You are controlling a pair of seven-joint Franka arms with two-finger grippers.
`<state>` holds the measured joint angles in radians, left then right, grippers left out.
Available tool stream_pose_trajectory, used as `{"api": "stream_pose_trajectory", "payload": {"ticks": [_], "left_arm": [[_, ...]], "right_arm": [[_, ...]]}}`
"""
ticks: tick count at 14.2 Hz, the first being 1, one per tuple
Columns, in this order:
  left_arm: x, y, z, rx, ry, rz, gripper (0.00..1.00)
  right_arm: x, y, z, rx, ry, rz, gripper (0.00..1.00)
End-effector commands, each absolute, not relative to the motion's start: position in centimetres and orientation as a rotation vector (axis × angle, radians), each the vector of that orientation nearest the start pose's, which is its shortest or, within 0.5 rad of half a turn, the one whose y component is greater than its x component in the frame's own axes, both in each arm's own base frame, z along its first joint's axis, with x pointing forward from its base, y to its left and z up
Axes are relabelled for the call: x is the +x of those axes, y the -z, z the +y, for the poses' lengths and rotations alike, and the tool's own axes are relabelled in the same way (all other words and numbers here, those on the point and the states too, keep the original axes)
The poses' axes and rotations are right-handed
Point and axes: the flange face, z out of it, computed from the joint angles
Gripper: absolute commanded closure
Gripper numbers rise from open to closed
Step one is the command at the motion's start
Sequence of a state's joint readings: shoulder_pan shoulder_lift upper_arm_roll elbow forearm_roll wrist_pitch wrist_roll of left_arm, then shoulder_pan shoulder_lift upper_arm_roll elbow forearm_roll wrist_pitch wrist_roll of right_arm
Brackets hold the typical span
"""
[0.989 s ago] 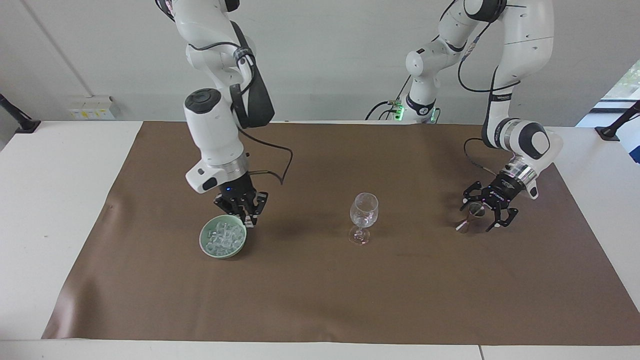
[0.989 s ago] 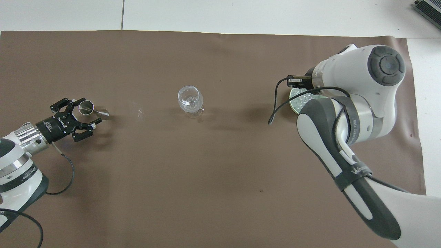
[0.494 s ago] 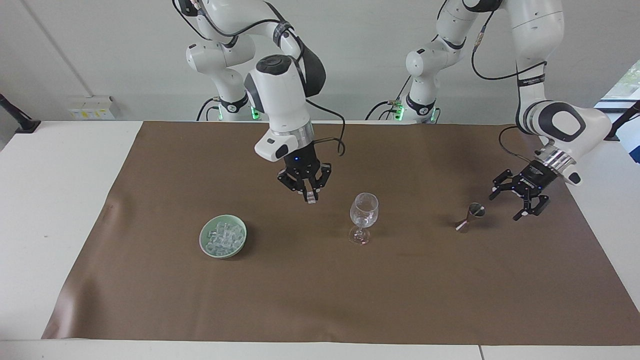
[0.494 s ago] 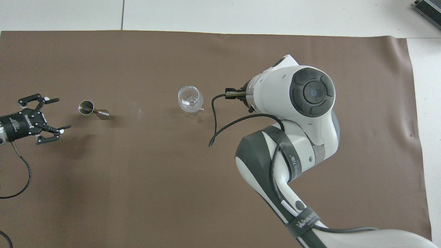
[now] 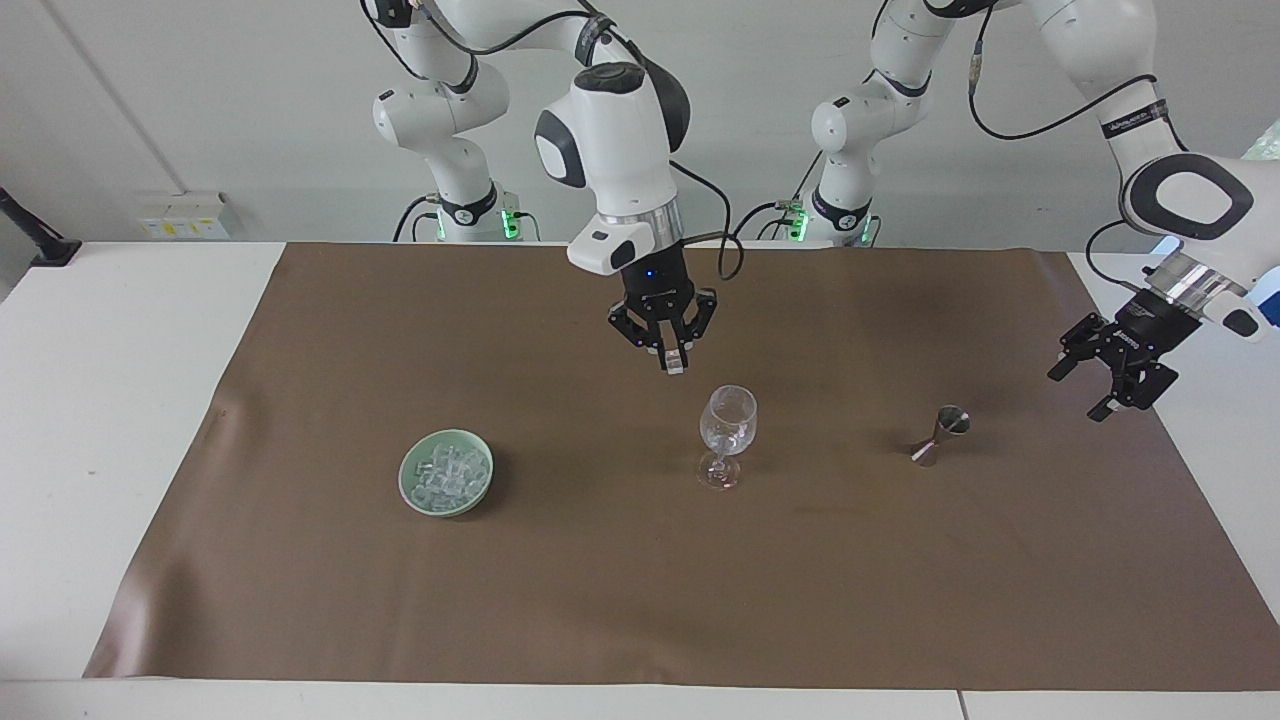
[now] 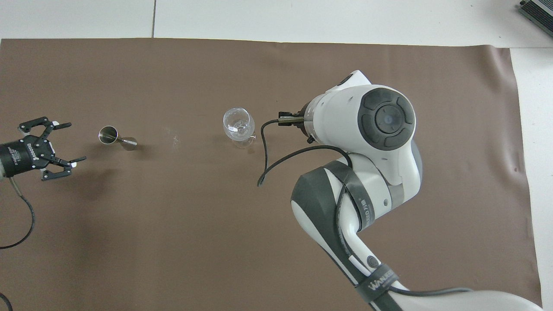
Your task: Pour wine and add ice with both arms
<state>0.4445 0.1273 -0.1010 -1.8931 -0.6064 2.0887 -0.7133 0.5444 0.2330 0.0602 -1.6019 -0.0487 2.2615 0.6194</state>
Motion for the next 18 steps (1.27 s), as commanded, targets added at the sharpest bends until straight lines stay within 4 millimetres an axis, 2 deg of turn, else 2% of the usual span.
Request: {"api": "stream_pose_trajectory", "payload": {"ticks": [1, 4, 8, 10, 12, 15, 18], "left_arm": [[58.6, -48.9, 15.4, 2.213, -0.031, 1.506, 0.0], [59.3, -52.5, 14.5, 2.334, -0.096, 1.403, 0.0], [59.3, -55.6, 13.6, 2.5, -0.216, 1.156, 0.0], [59.1, -57.1, 11.7, 2.607, -0.275, 1.0, 0.0], [59.2, -58.5, 8.9, 2.718, -0.311, 0.869, 0.0], [58.7, -59.9, 5.8, 2.811, -0.31, 0.712, 0.0], [58.3, -61.2, 4.3, 2.921, -0.291, 0.457, 0.0]], "right_arm": [[55.1, -55.2, 39.4, -2.876, 0.614, -0.068, 0.93], [54.1, -55.7, 41.3, -2.81, 0.646, -0.109, 0.93], [54.1, -55.5, 41.4, -2.817, 0.653, -0.227, 0.96], [54.3, -54.9, 41.4, -2.823, 0.644, -0.252, 0.96], [54.9, -53.8, 41.2, -2.835, 0.634, -0.266, 0.96], [55.8, -52.0, 41.6, -2.828, 0.641, -0.298, 0.96], [56.4, -50.0, 42.1, -2.83, 0.639, -0.304, 0.96]]}}
